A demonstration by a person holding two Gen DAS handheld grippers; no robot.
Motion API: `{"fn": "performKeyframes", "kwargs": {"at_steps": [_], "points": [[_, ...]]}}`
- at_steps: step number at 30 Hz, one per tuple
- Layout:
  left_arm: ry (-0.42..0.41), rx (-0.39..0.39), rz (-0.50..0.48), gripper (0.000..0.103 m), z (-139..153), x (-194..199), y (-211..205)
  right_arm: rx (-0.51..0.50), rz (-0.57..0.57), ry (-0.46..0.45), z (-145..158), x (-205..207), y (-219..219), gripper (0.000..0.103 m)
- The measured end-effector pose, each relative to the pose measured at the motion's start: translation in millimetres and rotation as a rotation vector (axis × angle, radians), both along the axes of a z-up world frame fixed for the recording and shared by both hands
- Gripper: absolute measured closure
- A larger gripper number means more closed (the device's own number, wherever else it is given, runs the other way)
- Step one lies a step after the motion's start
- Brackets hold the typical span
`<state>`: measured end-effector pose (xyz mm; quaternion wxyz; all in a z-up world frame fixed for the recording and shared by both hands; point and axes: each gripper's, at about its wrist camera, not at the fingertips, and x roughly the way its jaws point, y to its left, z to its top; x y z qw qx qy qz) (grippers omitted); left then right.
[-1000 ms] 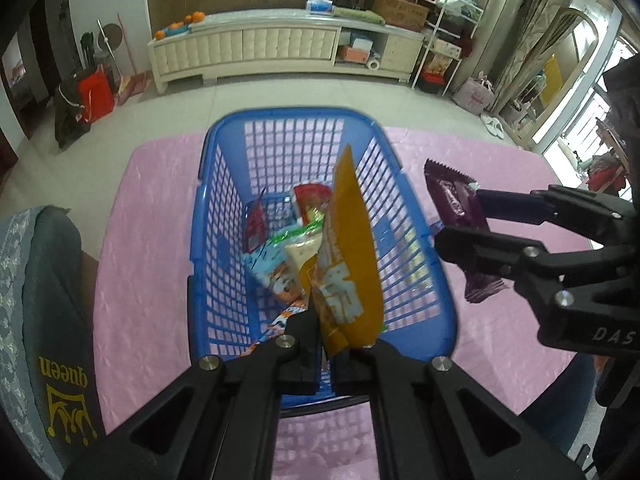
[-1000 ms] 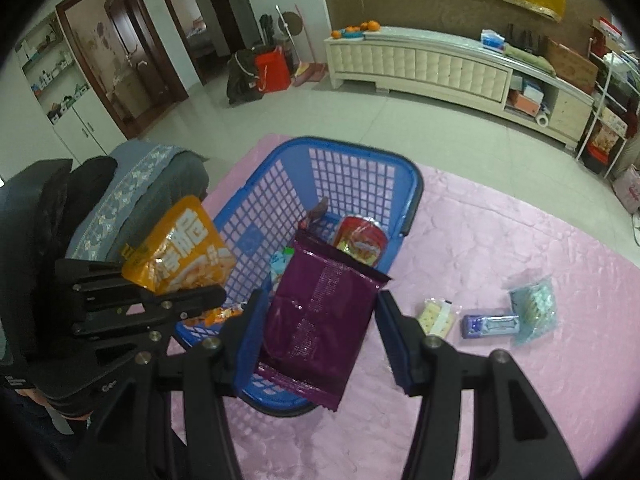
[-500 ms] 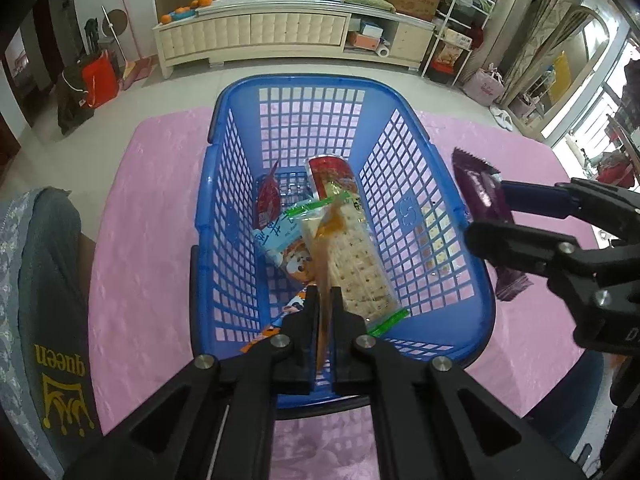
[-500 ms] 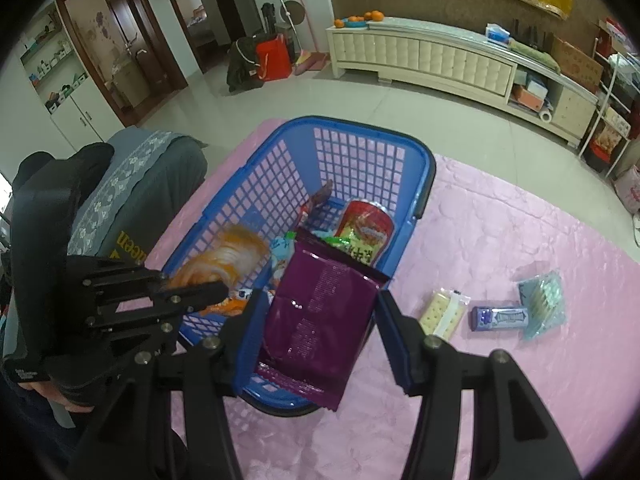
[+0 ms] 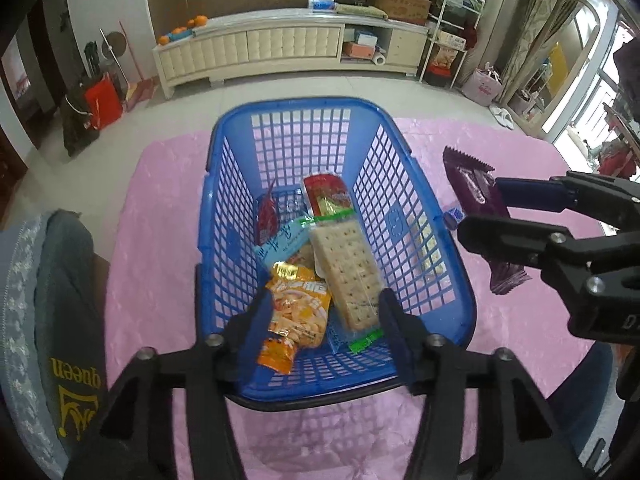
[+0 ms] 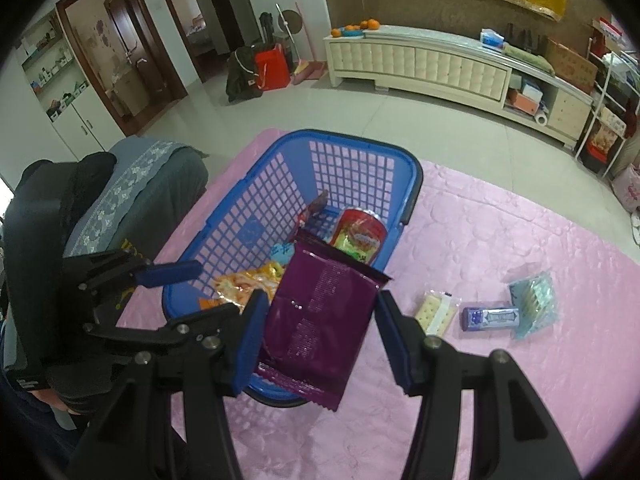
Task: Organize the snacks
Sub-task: 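Carry both packets over the blue basket and release them inside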
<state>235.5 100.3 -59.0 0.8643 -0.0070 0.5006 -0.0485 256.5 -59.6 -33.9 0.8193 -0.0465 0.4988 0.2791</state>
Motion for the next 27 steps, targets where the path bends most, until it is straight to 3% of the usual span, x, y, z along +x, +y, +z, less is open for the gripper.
{"fn": "performKeyframes", "kwargs": {"at_steps": [13,27], "points": [[-0.038,0.024,0.046,0.042,17,12,26,0.012,0.03,0.004,-1,24,15,0.044],[-0.03,0.037,0.116,0.042,7,39,66,-0.03,0.1,0.042,-31,70,67,0.044]]}}
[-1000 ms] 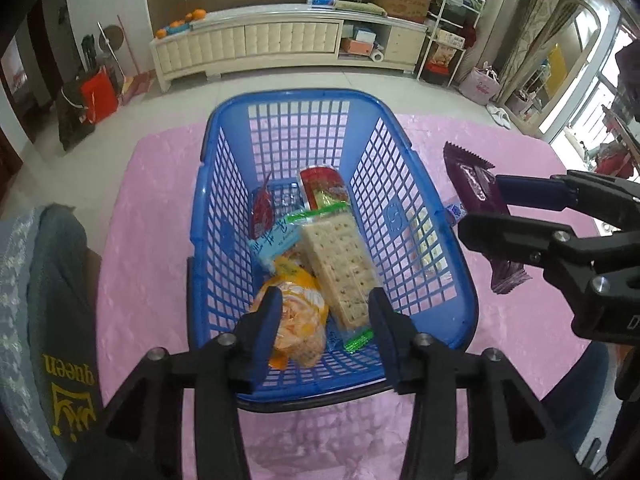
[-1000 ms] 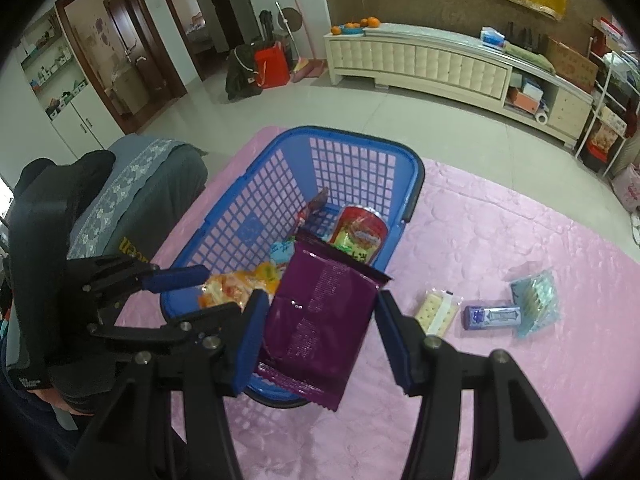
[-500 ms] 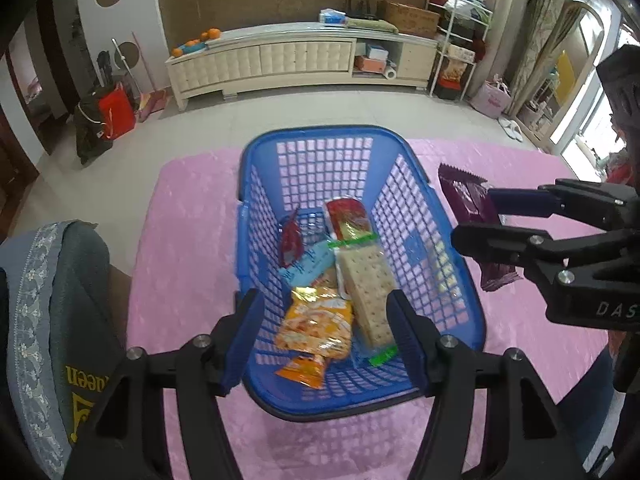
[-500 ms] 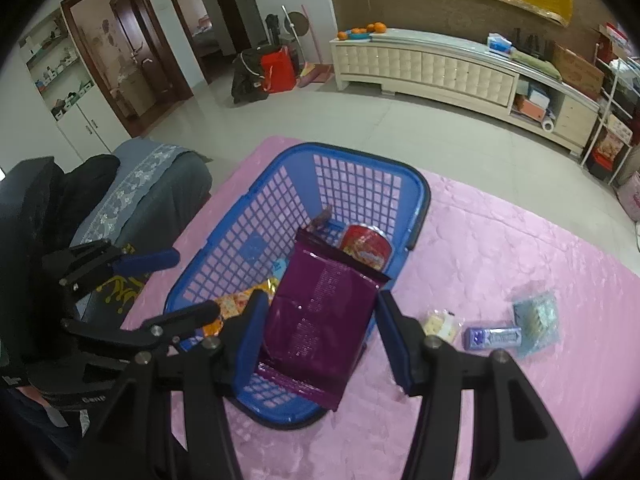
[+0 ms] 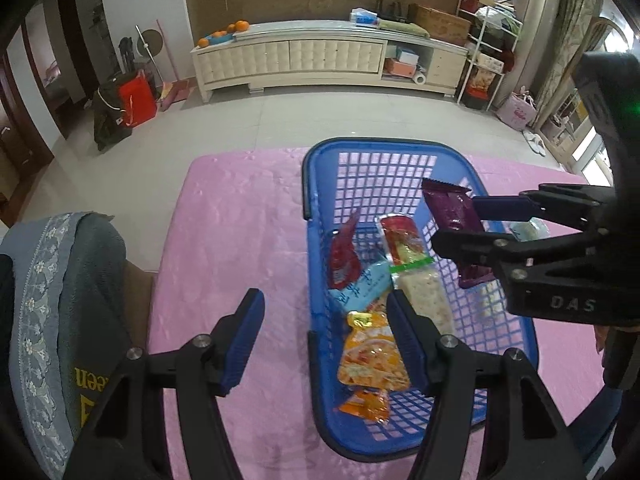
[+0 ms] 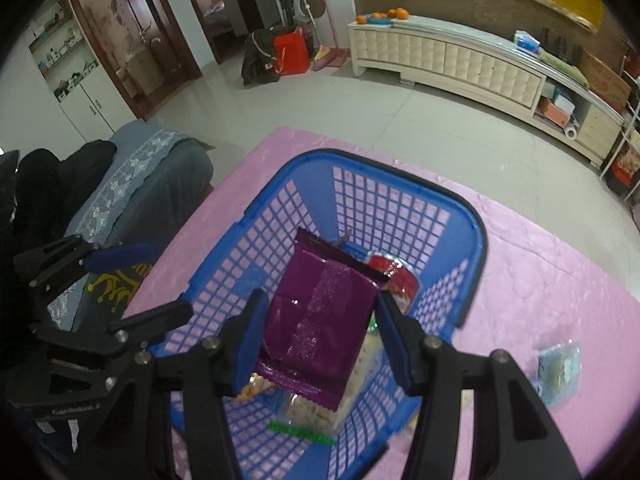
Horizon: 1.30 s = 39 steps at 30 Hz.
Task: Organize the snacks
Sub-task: 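Carry both packets over the blue basket and release them inside, then withdraw both grippers from the basket toward the remaining snacks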
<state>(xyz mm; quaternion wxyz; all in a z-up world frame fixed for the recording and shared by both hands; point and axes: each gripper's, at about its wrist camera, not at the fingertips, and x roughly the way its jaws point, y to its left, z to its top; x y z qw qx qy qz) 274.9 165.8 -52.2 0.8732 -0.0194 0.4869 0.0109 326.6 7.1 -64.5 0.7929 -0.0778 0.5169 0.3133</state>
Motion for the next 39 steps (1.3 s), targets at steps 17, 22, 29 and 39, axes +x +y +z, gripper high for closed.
{"fn": "performKeyframes", "kwargs": {"at_steps": [17,22,29,39], "points": [[-0.039,-0.054,0.013,0.032,5,-7,4,-0.006,-0.071,-0.034,2,5,-16,0.004],[-0.066,-0.042,-0.032,0.025,21,-18,-20,0.017,-0.123,-0.05,23,-7,-47,0.002],[-0.083,-0.043,-0.098,0.025,38,-30,-61,0.026,-0.178,-0.084,50,-30,-94,0.001],[-0.099,-0.023,-0.176,0.025,55,-40,-128,0.03,-0.252,-0.098,61,-50,-161,0.001]]}}
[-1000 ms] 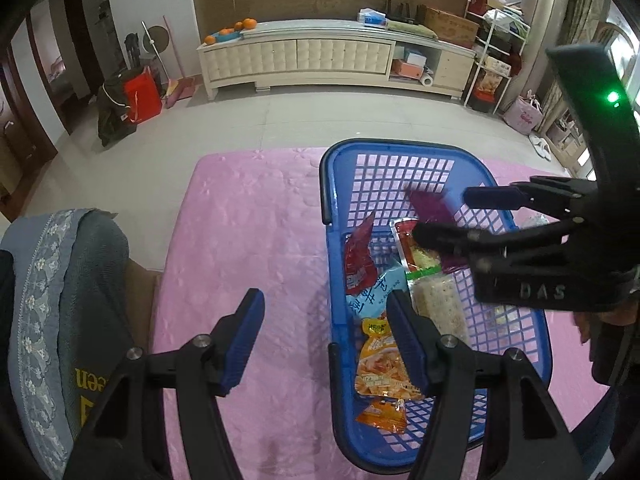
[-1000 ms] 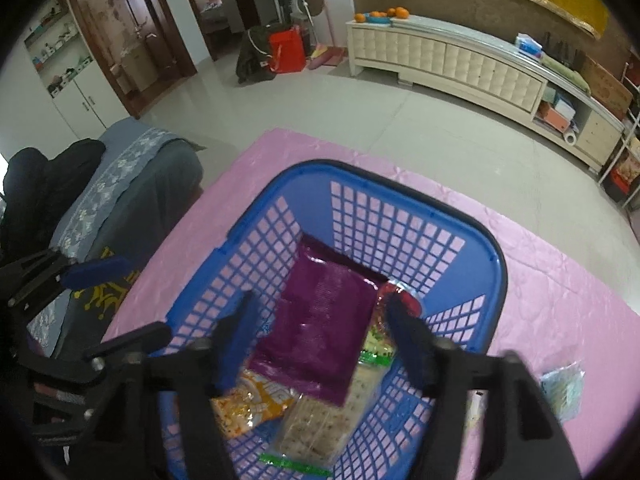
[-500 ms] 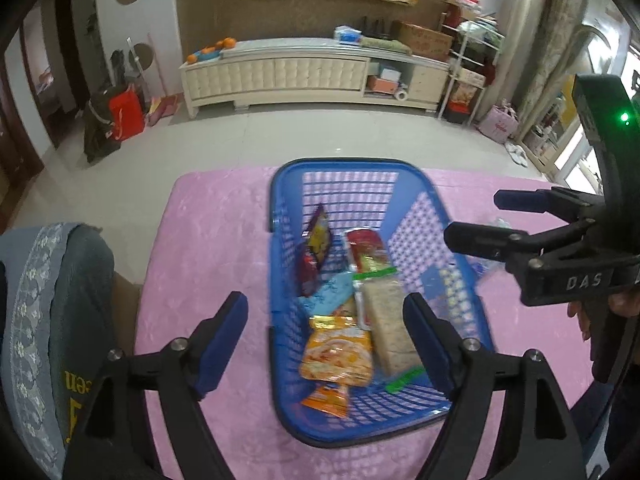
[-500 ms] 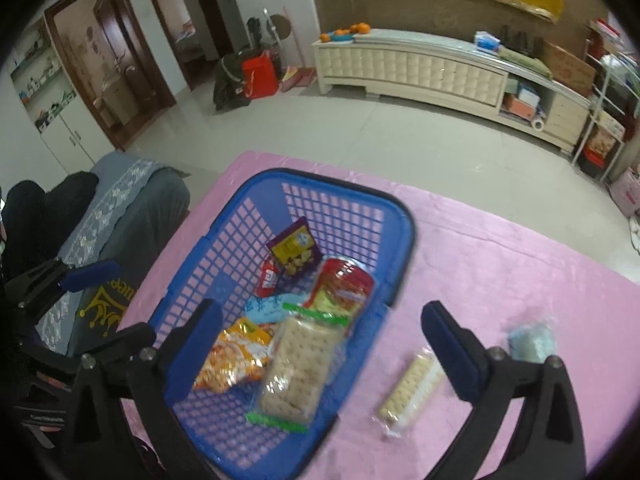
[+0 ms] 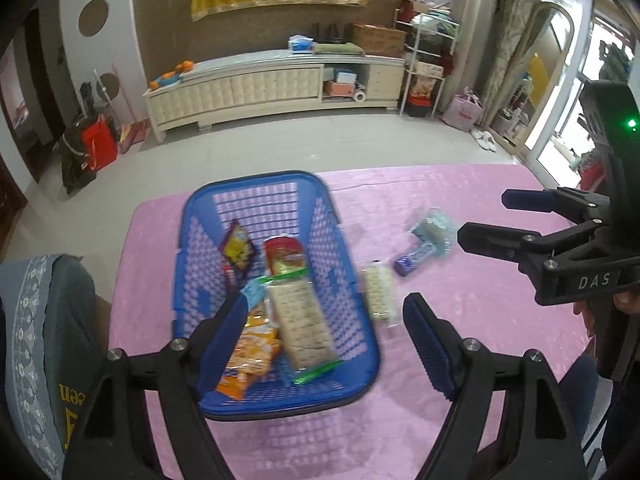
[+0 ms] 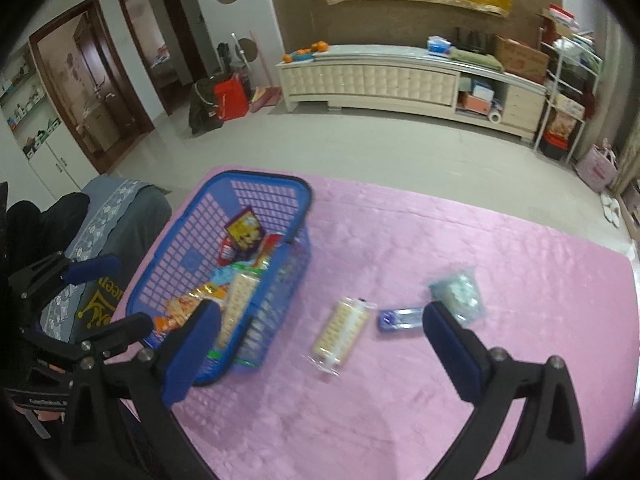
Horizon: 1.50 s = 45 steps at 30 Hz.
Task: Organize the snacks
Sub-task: 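Withdraw both grippers from the basket toward the remaining snacks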
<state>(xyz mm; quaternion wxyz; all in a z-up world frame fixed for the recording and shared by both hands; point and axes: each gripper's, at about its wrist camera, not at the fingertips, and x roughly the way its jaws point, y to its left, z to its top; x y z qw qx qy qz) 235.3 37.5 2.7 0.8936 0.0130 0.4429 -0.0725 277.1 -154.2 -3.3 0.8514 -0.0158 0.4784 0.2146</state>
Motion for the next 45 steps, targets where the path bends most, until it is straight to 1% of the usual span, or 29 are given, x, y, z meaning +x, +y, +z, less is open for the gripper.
{"fn": "performKeyframes", "kwargs": {"at_steps": [2,4,7,11,16,22,26,28,35,39,45], "points": [[-0.002,0.007,-0.02,0.024,0,0,-13,0.002,-0.015,-0.004,1,-3,-14,0.001],[-0.005,0.018,-0.042,0.021,-1,-1,-27,0.003,-0.035,-0.011,1,-7,-27,0.001],[-0.006,0.033,-0.074,0.021,-5,2,-49,0.002,-0.059,-0.014,-1,-9,-48,0.001],[0.019,0.033,-0.115,0.021,-14,11,-78,-0.006,-0.097,-0.01,-5,-9,-75,0.001],[0.058,0.036,-0.143,0.021,-27,22,-106,-0.006,-0.138,0.001,-14,-9,-104,0.001],[0.13,0.038,-0.145,0.021,-46,39,-131,-0.009,-0.172,0.038,-33,-8,-130,0.001],[0.162,0.072,-0.161,0.021,-63,47,-150,0.006,-0.198,0.083,-53,-4,-146,0.001],[0.185,0.084,-0.156,0.021,-72,51,-155,0.006,-0.207,0.105,-63,-2,-150,0.001],[0.255,0.064,-0.109,0.021,-99,71,-156,0.004,-0.239,0.175,-95,3,-160,0.001],[0.304,0.082,-0.098,0.036,-119,81,-154,0.009,-0.238,0.202,-110,6,-161,0.001],[0.348,0.105,-0.05,0.045,-142,97,-147,0.028,-0.245,0.248,-136,17,-161,0.001]]}}
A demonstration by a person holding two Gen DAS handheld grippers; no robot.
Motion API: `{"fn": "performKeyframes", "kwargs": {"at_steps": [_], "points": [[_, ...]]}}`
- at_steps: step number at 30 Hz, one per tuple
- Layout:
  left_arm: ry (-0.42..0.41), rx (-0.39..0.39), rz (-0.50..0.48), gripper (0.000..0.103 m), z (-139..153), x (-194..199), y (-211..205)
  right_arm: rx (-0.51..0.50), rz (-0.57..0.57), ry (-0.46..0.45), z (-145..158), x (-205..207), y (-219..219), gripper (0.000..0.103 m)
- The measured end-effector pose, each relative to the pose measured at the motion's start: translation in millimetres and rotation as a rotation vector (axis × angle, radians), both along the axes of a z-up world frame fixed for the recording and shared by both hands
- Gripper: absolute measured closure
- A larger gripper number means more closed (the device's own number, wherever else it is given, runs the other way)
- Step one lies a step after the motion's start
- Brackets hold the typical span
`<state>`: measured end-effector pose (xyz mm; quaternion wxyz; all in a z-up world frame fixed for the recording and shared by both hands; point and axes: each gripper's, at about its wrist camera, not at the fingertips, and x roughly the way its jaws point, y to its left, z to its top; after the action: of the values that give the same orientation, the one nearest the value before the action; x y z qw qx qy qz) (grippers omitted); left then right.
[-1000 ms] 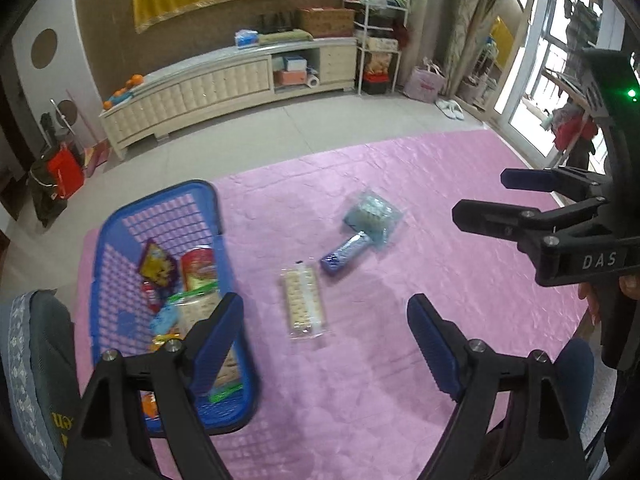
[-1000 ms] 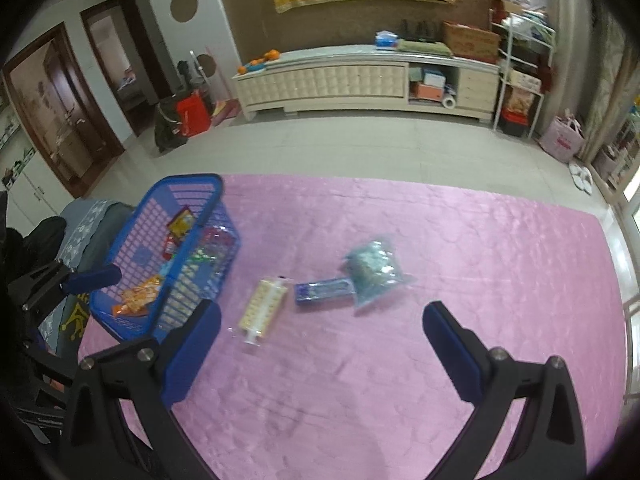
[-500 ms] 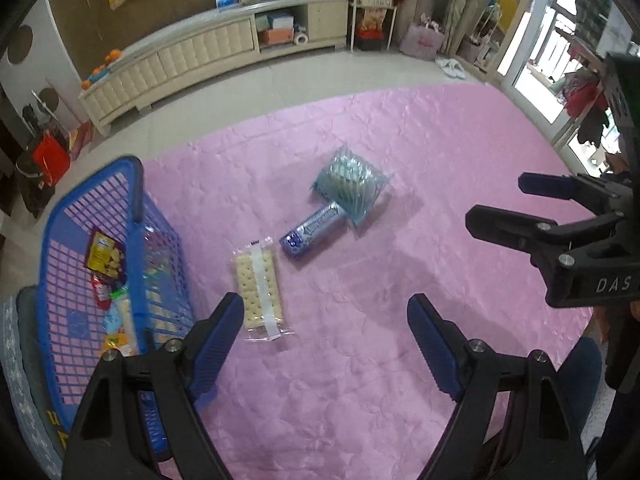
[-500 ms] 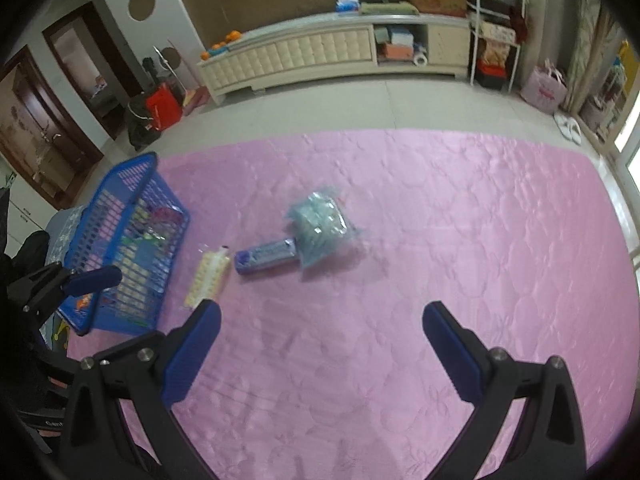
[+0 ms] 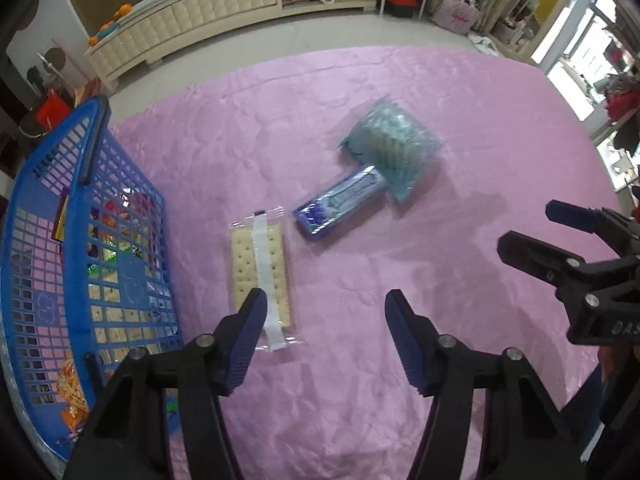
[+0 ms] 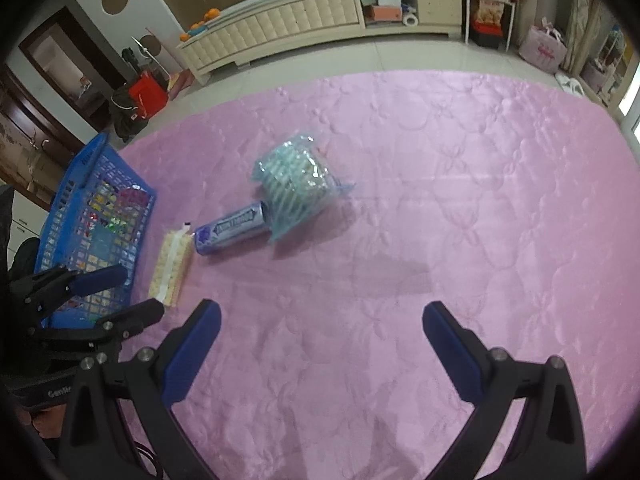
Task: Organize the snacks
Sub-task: 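Withdraw both grippers from the basket toward the remaining snacks, then grasp the white cracker pack with the left gripper while the right grasps the clear snack bag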
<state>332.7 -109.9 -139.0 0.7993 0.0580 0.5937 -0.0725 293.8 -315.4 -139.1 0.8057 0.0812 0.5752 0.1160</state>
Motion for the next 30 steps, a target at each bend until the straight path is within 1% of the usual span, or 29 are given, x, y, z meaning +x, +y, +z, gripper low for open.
{"fn": "performKeyframes", "kwargs": {"at_steps": [2,6,9,12,14,17,20,21,22,23,24,26,28,29,30], "points": [[0.009,0.015,0.009,0.048,-7,6,1,0.01,-0.002,0.005,-6,2,1,0.001],[0.015,0.073,0.019,0.051,-21,15,3,0.022,0.003,0.012,-14,6,0,0.001],[0.017,0.097,0.04,0.054,-31,19,5,0.024,0.009,0.019,-20,9,-1,0.001],[0.012,0.13,0.062,0.054,-39,26,10,0.032,0.007,0.016,-26,11,-4,0.001],[0.019,0.125,0.074,0.054,-42,30,13,0.04,0.008,0.022,-28,12,-4,0.001],[0.037,0.144,0.101,0.054,-51,37,21,0.045,0.012,0.021,-30,15,-5,0.001],[0.043,0.141,0.102,0.054,-55,42,25,0.05,0.017,0.018,-30,17,-3,0.001],[0.048,0.149,0.11,0.051,-58,44,28,0.051,0.017,0.017,-30,17,-2,0.001],[0.054,0.147,0.115,0.047,-57,49,29,0.051,0.018,0.018,-30,18,-2,0.001],[0.068,0.141,0.126,0.037,-60,51,33,0.053,0.019,0.018,-30,18,-3,0.001],[0.082,0.141,0.133,0.035,-63,51,36,0.053,0.019,0.017,-30,18,-2,0.001],[0.093,0.136,0.117,0.034,-69,52,35,0.05,0.02,0.017,-31,18,-1,0.001],[0.084,0.133,0.11,0.034,-70,51,35,0.047,0.02,0.021,-32,18,-1,0.001],[0.085,0.114,0.112,0.035,-71,51,37,0.044,0.018,0.022,-32,18,-1,0.001],[0.088,0.087,0.114,0.045,-71,51,38,0.042,0.017,0.024,-33,20,-1,0.001]]}}
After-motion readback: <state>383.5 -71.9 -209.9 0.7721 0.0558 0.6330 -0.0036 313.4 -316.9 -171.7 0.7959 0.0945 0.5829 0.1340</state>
